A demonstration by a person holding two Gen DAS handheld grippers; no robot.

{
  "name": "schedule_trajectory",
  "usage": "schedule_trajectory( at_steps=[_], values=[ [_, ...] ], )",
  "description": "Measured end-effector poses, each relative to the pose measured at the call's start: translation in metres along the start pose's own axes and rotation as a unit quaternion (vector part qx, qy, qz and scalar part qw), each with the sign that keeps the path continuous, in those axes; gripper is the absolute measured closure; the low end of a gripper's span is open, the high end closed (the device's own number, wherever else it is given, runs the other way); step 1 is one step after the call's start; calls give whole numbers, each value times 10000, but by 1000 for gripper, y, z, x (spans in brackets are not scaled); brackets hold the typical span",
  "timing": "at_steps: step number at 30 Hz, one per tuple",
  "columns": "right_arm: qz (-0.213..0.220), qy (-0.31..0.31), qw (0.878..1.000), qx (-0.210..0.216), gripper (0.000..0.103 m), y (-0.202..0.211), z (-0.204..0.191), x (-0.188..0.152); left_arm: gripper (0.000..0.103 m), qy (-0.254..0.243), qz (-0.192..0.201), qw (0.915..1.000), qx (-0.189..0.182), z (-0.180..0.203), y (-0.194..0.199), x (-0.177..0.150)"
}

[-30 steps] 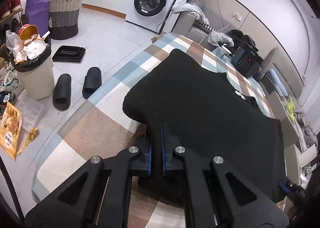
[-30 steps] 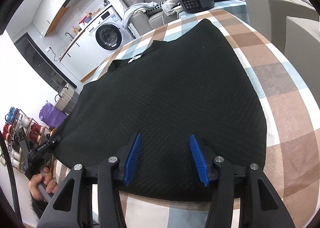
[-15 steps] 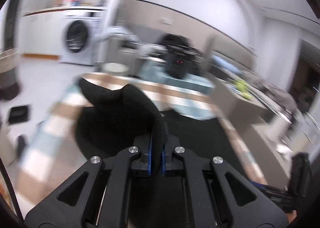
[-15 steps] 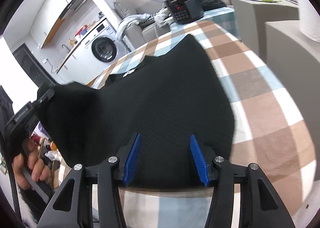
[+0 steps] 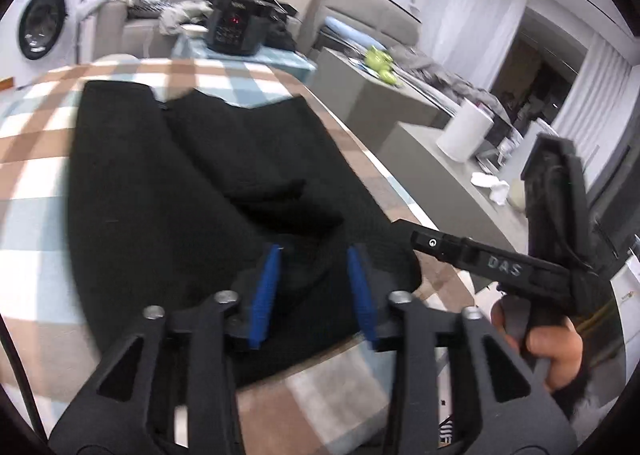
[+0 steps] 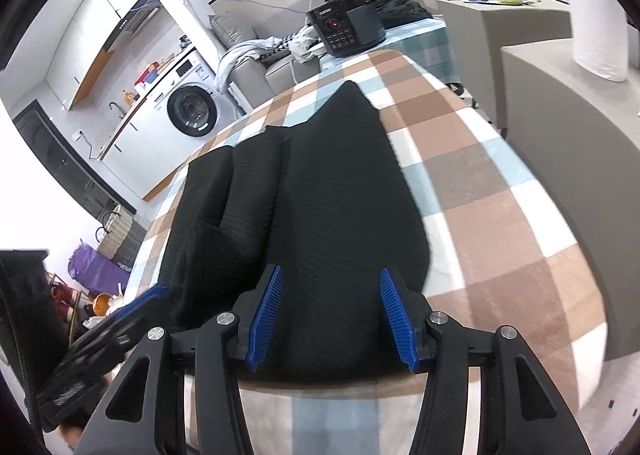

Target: Fold small clothes

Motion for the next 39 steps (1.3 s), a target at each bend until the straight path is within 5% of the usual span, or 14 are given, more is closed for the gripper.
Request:
schedule_trajectory(
  at_steps=[2, 8, 13, 14, 15, 16, 18, 22, 24, 28, 30, 33, 38, 39],
  values=[
    [-64, 59, 9997, 229, 51, -4, -14, 0, 49, 149, 196, 9995, 173, -18, 20, 2],
    [-301, 260, 9957, 842, 51, -18, -58, 1, 48, 753, 444, 9931, 781, -91, 67, -6],
    [-516, 562, 9951, 629, 51, -44, -75, -2, 48, 948, 354, 9907, 913, -119, 68, -13],
    [-592, 540, 9954, 521, 56, -51, -73, -4, 48, 935, 344, 9908, 912, -119, 67, -14],
    [-722, 471, 9953, 435, 82, -57, -69, -7, 48, 929, 330, 9910, 900, -118, 64, -14],
    [-813, 407, 9947, 472, 93, -59, -69, -8, 48, 932, 314, 9914, 869, -120, 64, -16],
    [-573, 307, 9945, 825, 95, -42, -76, 0, 48, 939, 294, 9915, 857, -113, 57, -15],
    [-247, -264, 9871, 1562, 96, 5, -77, 13, 48, 866, 298, 9925, 810, -109, 55, -14],
    [-314, -371, 9920, 1169, 96, 5, -54, 2, 48, 835, 265, 9932, 773, -101, 47, -11],
    [-1125, -250, 9932, 152, 93, -31, -10, -41, 48, 801, 116, 9943, 692, -94, 31, -13],
    [-1050, -294, 9939, 180, 87, -30, -7, -42, 48, 751, 3, 9950, 660, -90, 22, -16],
    [-817, -168, 9963, 214, 59, -23, -9, -34, 48, 671, -94, 9957, 634, -86, 13, -21],
    [-696, -361, 9959, 456, 61, -34, -4, -26, 48, 593, -283, 9957, 652, -80, 3, -30],
    [-687, -345, 9959, 470, 68, -36, -5, -25, 48, 582, -287, 9957, 656, -80, 3, -30]
  ],
)
Point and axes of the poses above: each gripper's, at about its wrist camera, not at the fingertips, and y roughly against the way its jaws point, z to its right, x to its top, the point moved 10 cm from there along -y, roughly the way its jaws point
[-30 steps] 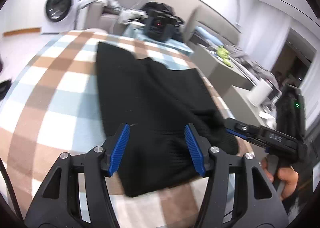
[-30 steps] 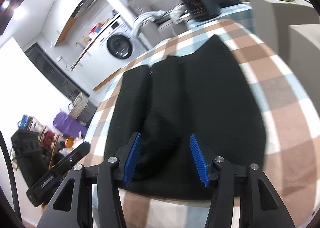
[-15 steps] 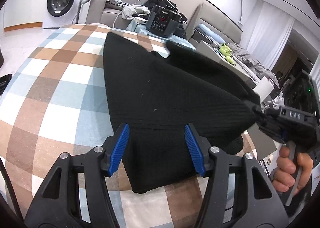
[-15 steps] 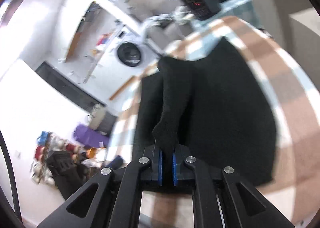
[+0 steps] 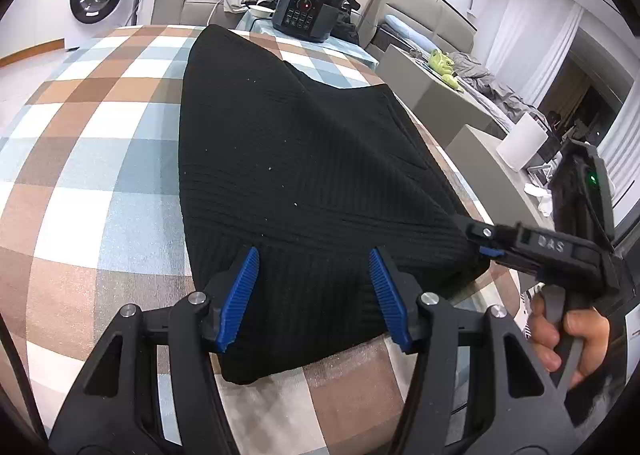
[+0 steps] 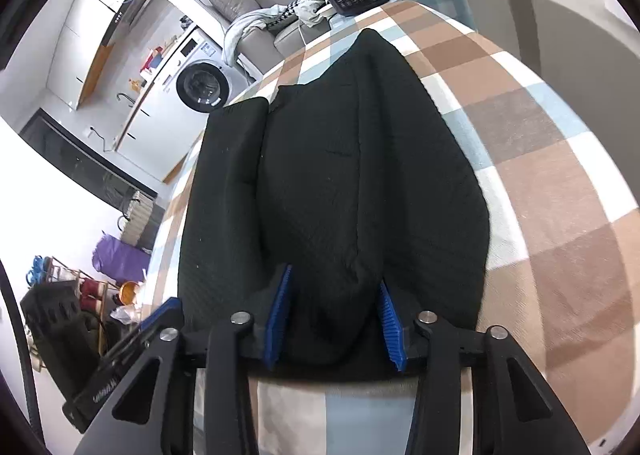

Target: Fold small clothes

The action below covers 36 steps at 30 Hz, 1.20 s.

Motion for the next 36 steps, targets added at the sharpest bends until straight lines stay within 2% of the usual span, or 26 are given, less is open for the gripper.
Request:
schedule_trajectory(
  at_steps=[1, 3, 8, 9, 10, 12, 14, 15, 17, 19, 20, 22, 24, 25, 29, 32, 33, 34, 36],
  values=[
    [21, 42, 10000, -18, 81, 0, -2, -3, 48, 4, -7, 10000, 3, 0, 0, 0],
    [8, 185, 9998, -84, 94, -4, -7, 2, 48, 32, -3, 10000, 7, -2, 2, 1],
    [580, 682, 9960, -59, 95, 43, -37, 30, 48, 137, 115, 9998, 21, -8, 13, 9],
    [630, 680, 9956, -120, 95, 50, -35, 31, 48, 146, 146, 9998, -3, -8, 16, 11],
    [688, 694, 9946, -354, 95, 53, -28, 30, 48, 156, 177, 9997, -42, -6, 18, 14],
    [558, 664, 9937, -715, 95, 46, -10, 22, 48, 112, 202, 9997, -79, -4, 19, 16],
    [192, 426, 9951, -872, 95, 29, 17, 9, 48, 41, 141, 9999, -63, -1, 14, 15],
    [45, 406, 9940, -1017, 94, 21, 26, 2, 48, 16, 70, 9999, -71, 0, 10, 12],
    [72, 399, 9946, -958, 89, 23, 25, 2, 48, -25, -45, 10000, -43, 2, 4, 7],
    [255, 462, 9938, -976, 68, 34, 21, 9, 48, -45, -92, 9999, -42, 2, 2, 3],
    [463, 508, 9920, -1055, 64, 42, 19, 15, 48, -23, -100, 9999, -52, 1, 2, 2],
    [783, 638, 9882, -1153, 63, 54, 11, 28, 48, 58, -97, 9999, -72, -2, 1, 2],
    [833, 718, 9897, -914, 61, 55, -6, 41, 48, 121, -57, 9999, -60, -6, 2, 5],
    [822, 742, 9907, -788, 56, 52, -15, 44, 48, 160, -24, 9998, -64, -9, 3, 8],
    [446, 1185, 9913, -370, 52, 7, -59, 58, 48, 215, 77, 9997, -25, -21, 6, 18],
    [-38, 1136, 9935, -18, 52, -43, -80, 62, 48, 302, 149, 9994, 54, -33, 10, 24],
    [-237, 1065, 9940, 35, 58, -60, -81, 63, 48, 327, 170, 9993, 79, -36, 11, 25],
    [-322, 1039, 9940, 60, 75, -72, -83, 64, 48, 364, 195, 9991, 115, -41, 13, 26],
    [-435, 1083, 9931, 97, 89, -85, -82, 65, 48, 448, 240, 9986, 161, -48, 16, 28]
  ],
)
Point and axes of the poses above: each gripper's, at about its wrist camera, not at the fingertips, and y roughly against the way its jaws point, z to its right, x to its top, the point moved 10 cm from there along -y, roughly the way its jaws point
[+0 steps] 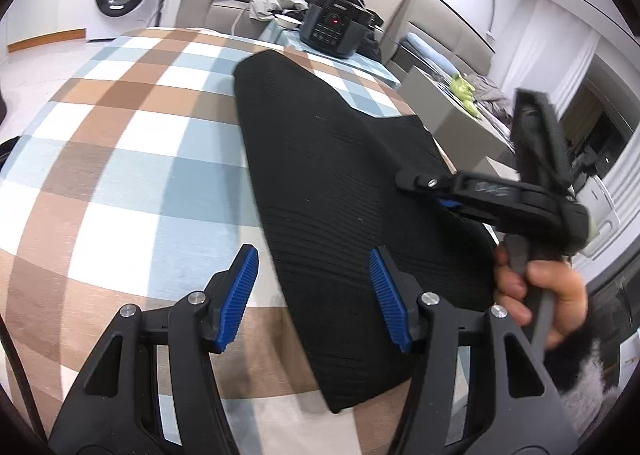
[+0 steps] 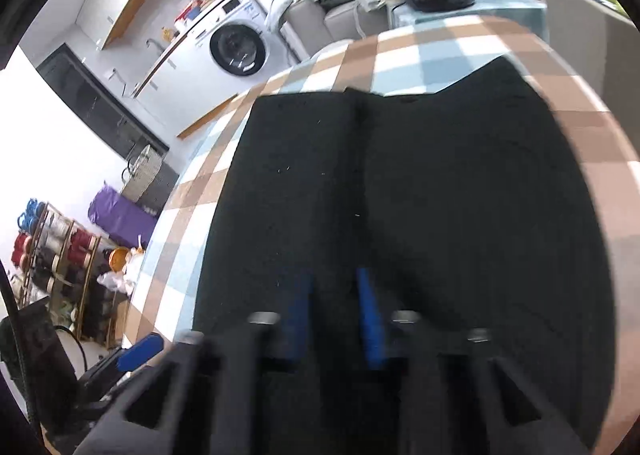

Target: Fold small clothes

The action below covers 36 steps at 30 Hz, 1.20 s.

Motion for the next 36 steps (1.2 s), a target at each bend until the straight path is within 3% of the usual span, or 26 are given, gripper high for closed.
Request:
schedule_trajectory(
  at_steps=[2, 5, 7, 9, 12, 14, 16, 17, 20, 21, 22, 23, 25, 26, 28, 30, 32, 33, 36],
  values=[
    [24, 85, 10000, 6, 96, -1, -6, 2, 48, 89, 29, 10000, 4, -7, 1, 2],
    [846, 617, 9939, -347, 97, 60, -23, 6, 48, 140, 35, 9999, 34, -11, 3, 4],
    [925, 595, 9908, -783, 97, 73, -13, 0, 48, 127, 50, 9999, 22, -11, 4, 4],
    [711, 564, 9881, -1245, 96, 68, 8, -16, 48, 123, 21, 9999, -9, -9, 1, 3],
    [380, 219, 9936, -1037, 94, 50, 27, -27, 48, 106, -81, 9999, -38, -3, -5, 0],
    [338, 98, 9944, -1001, 82, 49, 33, -28, 48, 40, -77, 10000, -14, 2, -4, -1],
    [376, -94, 9963, -767, 58, 50, 35, -23, 48, 5, -64, 10000, -25, 6, -1, -4],
    [392, -181, 9975, -560, 54, 49, 34, -20, 48, -4, -78, 10000, -34, 7, 0, -6],
    [236, -211, 9987, -408, 53, 37, 37, -15, 47, 21, -182, 9998, -18, 8, -2, -13],
    [241, -192, 9987, -403, 67, 34, 36, -13, 47, 41, -245, 9997, -35, 9, -5, -17],
    [219, -97, 9989, -396, 94, 30, 33, -12, 47, 45, -287, 9996, -49, 10, -6, -20],
    [208, -68, 9991, -375, 95, 33, 33, -12, 47, 42, -326, 9994, -54, 11, -7, -23],
    [570, 18, 9981, -248, 95, 52, 24, -6, 47, -11, -390, 9992, -34, 14, -8, -28],
    [657, 60, 9970, -405, 95, 60, 25, -4, 47, -38, -398, 9992, -15, 14, -8, -29],
    [560, 54, 9963, -644, 93, 58, 32, -6, 47, -43, -392, 9992, -3, 14, -8, -30],
    [129, -158, 9959, -878, 91, 43, 49, -15, 47, 17, -433, 9991, -35, 12, -12, -30],
    [158, -425, 9974, -565, 90, 48, 50, -19, 47, 25, -487, 9988, -37, 13, -17, -29],
    [283, -435, 9976, -469, 83, 58, 50, -20, 47, 19, -486, 9988, -46, 14, -17, -29],
    [692, -419, 9943, -694, 63, 92, 58, -30, 47, 54, -521, 9986, -110, 16, -23, -30]
  ],
)
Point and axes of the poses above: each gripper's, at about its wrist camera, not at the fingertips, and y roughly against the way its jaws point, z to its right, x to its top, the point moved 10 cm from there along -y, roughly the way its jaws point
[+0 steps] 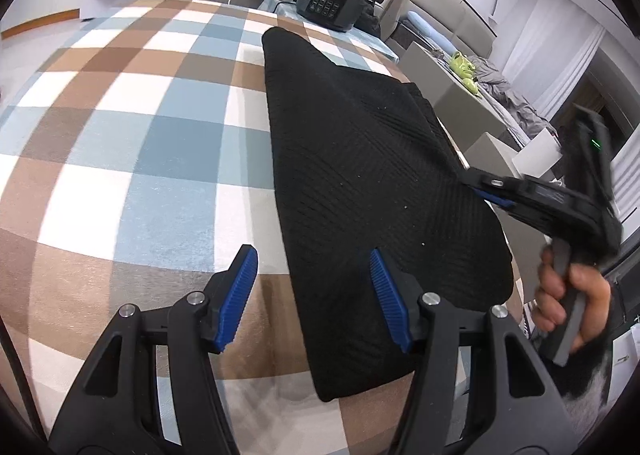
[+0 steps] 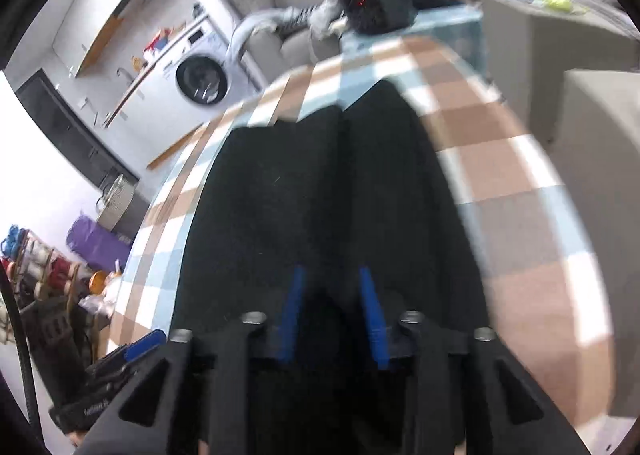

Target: Fold small clothes

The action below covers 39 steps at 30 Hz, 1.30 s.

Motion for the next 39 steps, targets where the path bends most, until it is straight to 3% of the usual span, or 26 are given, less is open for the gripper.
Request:
schedule_trajectory(
  at_steps=[4, 7, 15, 17, 18, 20, 22, 23, 26, 27, 31, 35, 36, 38, 39],
  values=[
    [99, -123, 9999, -71, 63, 33, 17, -25, 47, -4, -192, 9998, -26, 6, -15, -5],
    [80, 169, 9998, -109, 63, 45, 19, -47, 47, -133, -186, 9997, 0, 13, -19, -5],
    [-201, -22, 9997, -127, 64, 20, 34, -74, 47, -238, -169, 9995, 106, 18, -15, -4],
    [-80, 19, 9998, -196, 88, 21, 34, -73, 47, -230, -157, 9995, 126, 19, -13, -4],
    [48, 56, 10000, -21, 96, 26, 28, -71, 47, -223, -157, 9995, 134, 19, -13, -4],
    [626, 38, 9975, 334, 97, 52, 16, -60, 47, -222, -118, 9996, 158, 19, -9, -4],
    [921, -231, 9950, 319, 97, 68, 23, -56, 47, -245, -64, 9995, 172, 19, -4, -3],
    [811, -390, 9955, 305, 97, 64, 30, -61, 47, -258, -54, 9995, 199, 18, -3, -2],
    [310, -652, 9970, -280, 96, 36, 58, -84, 47, -260, -99, 9994, 223, 14, -5, -2],
    [233, -840, 9960, -203, 94, 32, 63, -87, 47, -246, -125, 9994, 232, 13, -7, -2],
    [480, -1044, 9934, -43, 72, 44, 69, -75, 47, -187, -196, 9994, 234, 9, -17, -3],
    [554, -982, 9936, -121, 66, 50, 71, -69, 47, -100, -116, 9998, 85, 13, -30, 4],
    [542, -1010, 9934, -92, 66, 50, 71, -69, 50, -68, -103, 9999, 71, 14, -35, 7],
    [511, -1008, 9935, -107, 66, 53, 68, -71, 65, -65, -15, 9999, 146, 16, -44, 12],
    [507, -1002, 9936, -121, 66, 53, 67, -70, 79, -105, 41, 9997, 238, 16, -47, 15]
  ],
)
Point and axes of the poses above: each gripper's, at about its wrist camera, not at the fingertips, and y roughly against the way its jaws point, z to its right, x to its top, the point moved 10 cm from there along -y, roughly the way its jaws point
